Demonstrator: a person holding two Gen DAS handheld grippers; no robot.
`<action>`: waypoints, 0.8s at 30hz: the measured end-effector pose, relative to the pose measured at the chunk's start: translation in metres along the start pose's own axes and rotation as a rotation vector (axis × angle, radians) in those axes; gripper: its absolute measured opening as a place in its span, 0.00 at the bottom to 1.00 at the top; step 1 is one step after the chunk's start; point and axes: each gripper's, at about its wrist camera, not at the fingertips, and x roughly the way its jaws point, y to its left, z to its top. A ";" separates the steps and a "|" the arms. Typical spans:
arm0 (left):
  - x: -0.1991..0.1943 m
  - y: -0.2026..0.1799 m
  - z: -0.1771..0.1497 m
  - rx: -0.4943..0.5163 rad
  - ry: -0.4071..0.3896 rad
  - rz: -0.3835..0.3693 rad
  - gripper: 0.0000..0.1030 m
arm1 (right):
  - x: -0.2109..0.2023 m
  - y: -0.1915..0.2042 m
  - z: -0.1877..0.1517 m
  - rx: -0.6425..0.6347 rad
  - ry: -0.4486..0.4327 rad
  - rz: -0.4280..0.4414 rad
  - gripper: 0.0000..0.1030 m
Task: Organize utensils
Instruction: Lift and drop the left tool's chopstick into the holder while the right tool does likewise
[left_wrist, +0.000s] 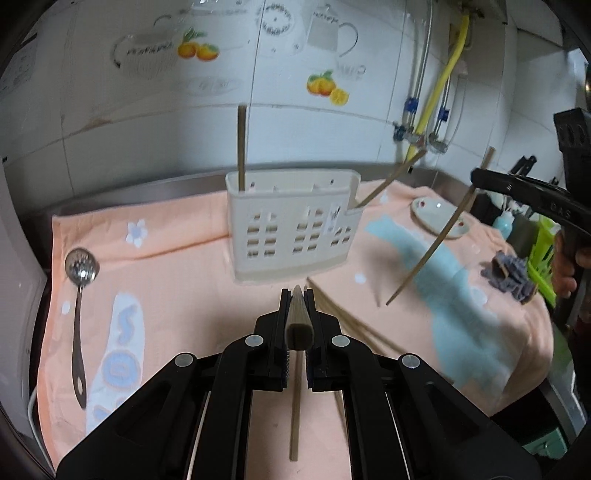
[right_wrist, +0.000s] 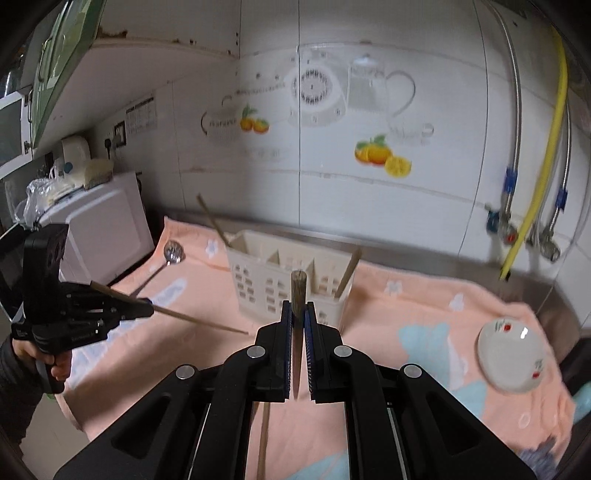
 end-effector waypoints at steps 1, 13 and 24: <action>-0.001 -0.002 0.004 0.003 -0.006 -0.005 0.05 | -0.001 -0.001 0.006 -0.002 -0.008 0.001 0.06; -0.048 -0.018 0.077 0.082 -0.164 0.018 0.05 | -0.007 -0.009 0.079 -0.001 -0.155 -0.005 0.06; 0.006 -0.008 0.119 0.134 -0.009 0.120 0.05 | 0.031 -0.017 0.097 0.013 -0.169 -0.063 0.06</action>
